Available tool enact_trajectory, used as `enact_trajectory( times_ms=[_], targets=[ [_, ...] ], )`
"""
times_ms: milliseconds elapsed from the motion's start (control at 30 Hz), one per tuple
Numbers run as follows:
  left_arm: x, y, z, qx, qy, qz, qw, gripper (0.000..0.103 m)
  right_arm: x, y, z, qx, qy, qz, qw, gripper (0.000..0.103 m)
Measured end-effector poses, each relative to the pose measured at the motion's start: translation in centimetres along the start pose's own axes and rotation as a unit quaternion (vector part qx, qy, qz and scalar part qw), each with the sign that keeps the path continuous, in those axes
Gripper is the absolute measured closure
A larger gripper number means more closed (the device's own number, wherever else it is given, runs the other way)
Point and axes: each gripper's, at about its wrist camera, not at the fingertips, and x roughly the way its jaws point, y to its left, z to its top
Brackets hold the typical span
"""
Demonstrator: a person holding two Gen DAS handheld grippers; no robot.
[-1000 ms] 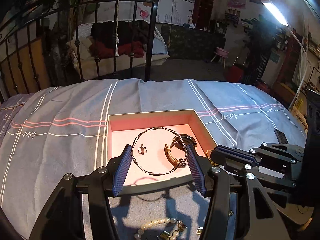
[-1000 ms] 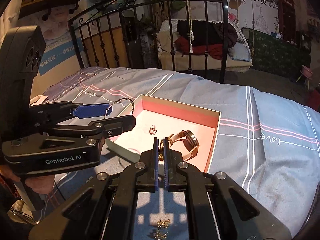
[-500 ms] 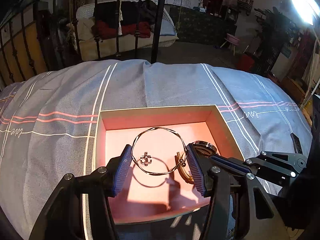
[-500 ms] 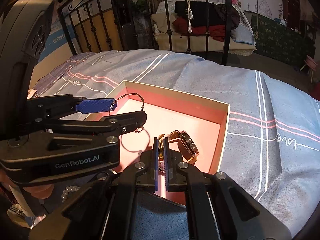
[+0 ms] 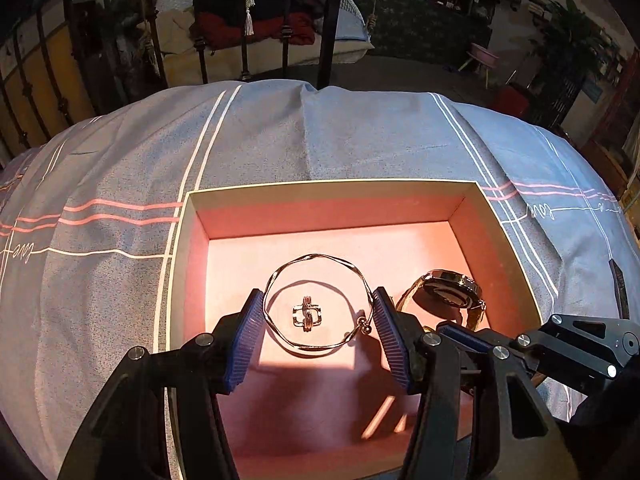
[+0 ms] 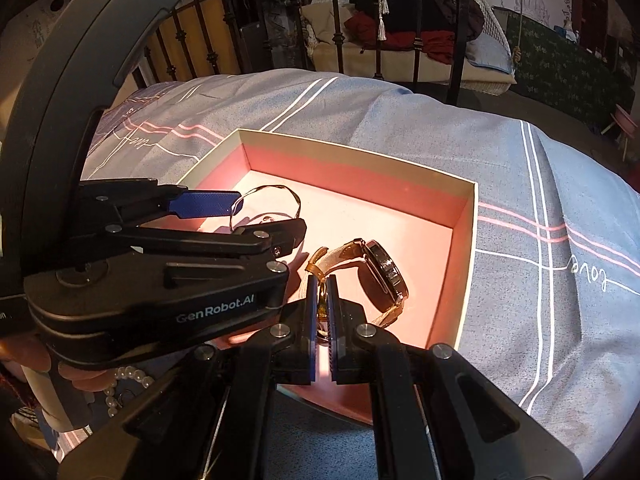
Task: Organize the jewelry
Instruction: 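Carry the bangle with the left tool into the box and open it while the right tool carries the earring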
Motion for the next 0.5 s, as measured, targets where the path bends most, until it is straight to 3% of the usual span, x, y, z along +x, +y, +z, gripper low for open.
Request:
enact_trajectory(
  times_ms=[500],
  targets=[
    [0.94,-0.72,0.63,0.019,0.013,0.029,0.9993,0.049,0.16,-0.11,-0.14,0.007,0.005,-0.002,1.000,0.098]
  ],
)
